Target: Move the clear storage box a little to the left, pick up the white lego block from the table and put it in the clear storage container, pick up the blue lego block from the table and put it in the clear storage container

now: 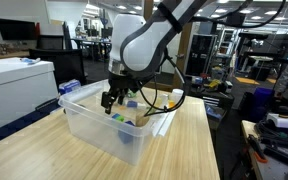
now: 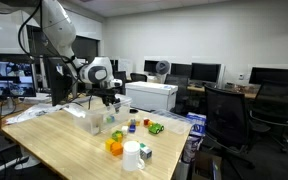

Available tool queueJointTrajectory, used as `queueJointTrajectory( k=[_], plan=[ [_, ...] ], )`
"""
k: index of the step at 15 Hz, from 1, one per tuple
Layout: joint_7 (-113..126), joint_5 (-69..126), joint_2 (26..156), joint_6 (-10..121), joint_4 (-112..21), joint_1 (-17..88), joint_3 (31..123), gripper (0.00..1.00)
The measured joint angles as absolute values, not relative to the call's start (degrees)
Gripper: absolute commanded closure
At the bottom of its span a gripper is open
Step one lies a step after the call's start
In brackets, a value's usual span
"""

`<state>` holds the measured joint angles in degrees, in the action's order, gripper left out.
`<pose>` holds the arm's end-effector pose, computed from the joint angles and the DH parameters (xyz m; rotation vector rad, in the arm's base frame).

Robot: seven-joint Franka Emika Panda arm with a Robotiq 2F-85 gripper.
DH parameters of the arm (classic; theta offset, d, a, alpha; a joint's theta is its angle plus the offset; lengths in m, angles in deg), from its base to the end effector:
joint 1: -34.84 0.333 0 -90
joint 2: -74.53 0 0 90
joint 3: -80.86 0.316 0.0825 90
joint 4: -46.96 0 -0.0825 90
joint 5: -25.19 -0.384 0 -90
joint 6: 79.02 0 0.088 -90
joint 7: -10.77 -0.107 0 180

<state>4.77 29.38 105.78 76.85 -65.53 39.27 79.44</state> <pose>0.6355 0.0368 0.2134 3.0912 0.0253 0.3330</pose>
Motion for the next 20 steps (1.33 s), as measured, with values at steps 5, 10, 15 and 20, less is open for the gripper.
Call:
queueJointTrajectory(
  k=[5, 10, 15, 20],
  plan=[
    [4.8, 29.4, 105.8, 76.8, -65.5, 39.3, 79.4, 0.03],
    [4.8, 29.4, 105.4, 78.8, -65.7, 39.7, 79.9, 0.0],
    [4.8, 29.2, 100.2, 83.9, -68.3, 40.2, 80.7, 0.0],
    [4.8, 25.2, 93.3, 88.0, -72.5, 38.0, 80.9, 0.0]
  ],
)
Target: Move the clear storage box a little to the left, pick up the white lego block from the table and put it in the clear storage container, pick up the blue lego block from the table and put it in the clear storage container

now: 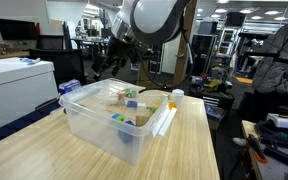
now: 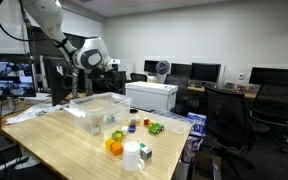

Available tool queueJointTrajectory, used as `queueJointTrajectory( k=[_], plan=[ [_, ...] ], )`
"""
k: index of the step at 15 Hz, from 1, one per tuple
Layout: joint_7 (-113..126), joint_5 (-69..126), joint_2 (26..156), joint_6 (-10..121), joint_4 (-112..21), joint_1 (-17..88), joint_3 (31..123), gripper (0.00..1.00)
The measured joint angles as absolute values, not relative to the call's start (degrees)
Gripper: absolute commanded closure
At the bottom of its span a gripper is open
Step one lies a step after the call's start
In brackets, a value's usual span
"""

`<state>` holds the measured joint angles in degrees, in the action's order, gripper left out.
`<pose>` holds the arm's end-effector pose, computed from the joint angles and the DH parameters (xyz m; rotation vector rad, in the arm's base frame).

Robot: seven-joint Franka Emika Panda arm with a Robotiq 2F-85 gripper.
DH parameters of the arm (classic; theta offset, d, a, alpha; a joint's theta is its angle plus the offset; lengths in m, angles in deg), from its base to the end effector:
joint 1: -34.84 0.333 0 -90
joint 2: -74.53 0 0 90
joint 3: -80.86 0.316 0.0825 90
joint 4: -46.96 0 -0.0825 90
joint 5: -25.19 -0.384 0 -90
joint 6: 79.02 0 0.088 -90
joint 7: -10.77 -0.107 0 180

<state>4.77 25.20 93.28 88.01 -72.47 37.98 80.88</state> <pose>0.6250 0.0345 0.3233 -3.0037 0.0743 -0.7704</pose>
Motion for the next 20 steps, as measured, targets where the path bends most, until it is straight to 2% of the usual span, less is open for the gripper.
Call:
queueJointTrajectory(
  k=[8, 14, 20],
  plan=[
    [3.5, 16.1, 92.9, 88.1, -73.4, 30.2, 78.2, 0.0],
    [0.3, 14.0, 102.4, 88.0, -69.9, 27.5, 76.3, 0.0],
    [0.2, 14.2, 110.5, 87.6, -66.8, 29.9, 77.5, 0.0]
  ],
)
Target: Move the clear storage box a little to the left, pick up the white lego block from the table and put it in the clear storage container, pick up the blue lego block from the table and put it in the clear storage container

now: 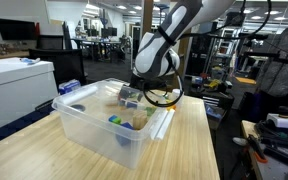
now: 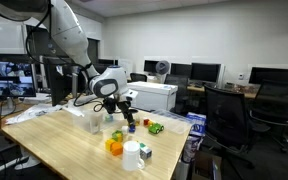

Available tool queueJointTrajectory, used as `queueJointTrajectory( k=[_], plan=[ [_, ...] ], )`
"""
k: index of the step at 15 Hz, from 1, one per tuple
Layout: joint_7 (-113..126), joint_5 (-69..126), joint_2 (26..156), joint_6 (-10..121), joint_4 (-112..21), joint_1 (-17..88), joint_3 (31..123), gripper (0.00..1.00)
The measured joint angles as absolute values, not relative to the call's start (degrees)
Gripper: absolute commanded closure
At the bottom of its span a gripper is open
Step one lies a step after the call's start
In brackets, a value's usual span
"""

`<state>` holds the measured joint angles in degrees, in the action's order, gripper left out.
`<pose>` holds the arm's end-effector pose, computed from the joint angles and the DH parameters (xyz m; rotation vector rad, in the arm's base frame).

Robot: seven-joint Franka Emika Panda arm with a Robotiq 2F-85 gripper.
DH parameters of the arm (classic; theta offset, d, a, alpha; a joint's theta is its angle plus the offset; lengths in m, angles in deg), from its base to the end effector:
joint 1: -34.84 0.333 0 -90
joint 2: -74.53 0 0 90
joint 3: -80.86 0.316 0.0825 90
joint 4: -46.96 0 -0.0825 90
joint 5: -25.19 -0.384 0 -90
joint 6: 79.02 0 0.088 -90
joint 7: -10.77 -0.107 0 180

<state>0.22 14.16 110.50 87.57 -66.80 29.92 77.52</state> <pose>0.6238 -0.1007 0.1738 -2.9699 0.7469 -0.4562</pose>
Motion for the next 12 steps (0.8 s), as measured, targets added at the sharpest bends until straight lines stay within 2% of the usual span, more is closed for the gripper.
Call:
queueJointTrajectory(
  k=[8, 12],
  plan=[
    [0.2, 13.4, 103.5, 88.8, -74.4, 31.0, 78.2, 0.0],
    [0.6, 9.5, 99.7, 91.6, -80.9, 26.4, 79.6, 0.0]
  ],
)
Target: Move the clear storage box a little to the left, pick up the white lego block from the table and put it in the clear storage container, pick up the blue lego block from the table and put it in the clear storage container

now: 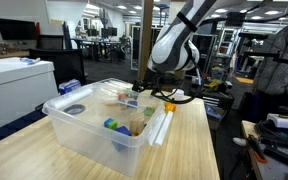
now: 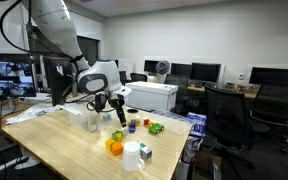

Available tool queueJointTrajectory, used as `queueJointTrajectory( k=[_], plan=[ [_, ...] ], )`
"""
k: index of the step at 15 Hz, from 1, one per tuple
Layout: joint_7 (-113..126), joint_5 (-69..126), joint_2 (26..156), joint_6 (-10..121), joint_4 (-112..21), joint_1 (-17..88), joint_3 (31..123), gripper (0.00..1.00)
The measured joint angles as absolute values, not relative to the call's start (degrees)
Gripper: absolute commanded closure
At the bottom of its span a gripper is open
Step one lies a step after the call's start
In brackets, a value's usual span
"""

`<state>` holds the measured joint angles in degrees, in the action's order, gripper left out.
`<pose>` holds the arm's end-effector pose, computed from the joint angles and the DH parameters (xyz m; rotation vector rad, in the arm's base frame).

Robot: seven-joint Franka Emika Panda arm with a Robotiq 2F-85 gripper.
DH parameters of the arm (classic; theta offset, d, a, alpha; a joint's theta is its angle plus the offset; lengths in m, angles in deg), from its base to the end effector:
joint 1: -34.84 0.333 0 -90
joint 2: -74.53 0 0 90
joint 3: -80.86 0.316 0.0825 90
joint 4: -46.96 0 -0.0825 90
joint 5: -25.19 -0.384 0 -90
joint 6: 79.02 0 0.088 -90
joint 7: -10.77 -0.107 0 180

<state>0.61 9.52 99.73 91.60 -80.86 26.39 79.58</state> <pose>0.5595 -0.1150 0.2027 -2.8904 0.9045 -0.4662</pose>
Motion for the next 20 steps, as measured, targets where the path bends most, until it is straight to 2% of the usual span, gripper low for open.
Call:
queueJointTrajectory(
  k=[7, 12, 20],
  plan=[
    [8.2, 9.5, 100.4, 92.3, -82.9, 17.7, 81.7, 0.0],
    [10.8, 9.5, 101.0, 94.7, -82.9, 17.7, 86.8, 0.0],
    [10.8, 10.1, 106.3, 97.5, -80.1, 17.1, 87.5, 0.0]
  ],
)
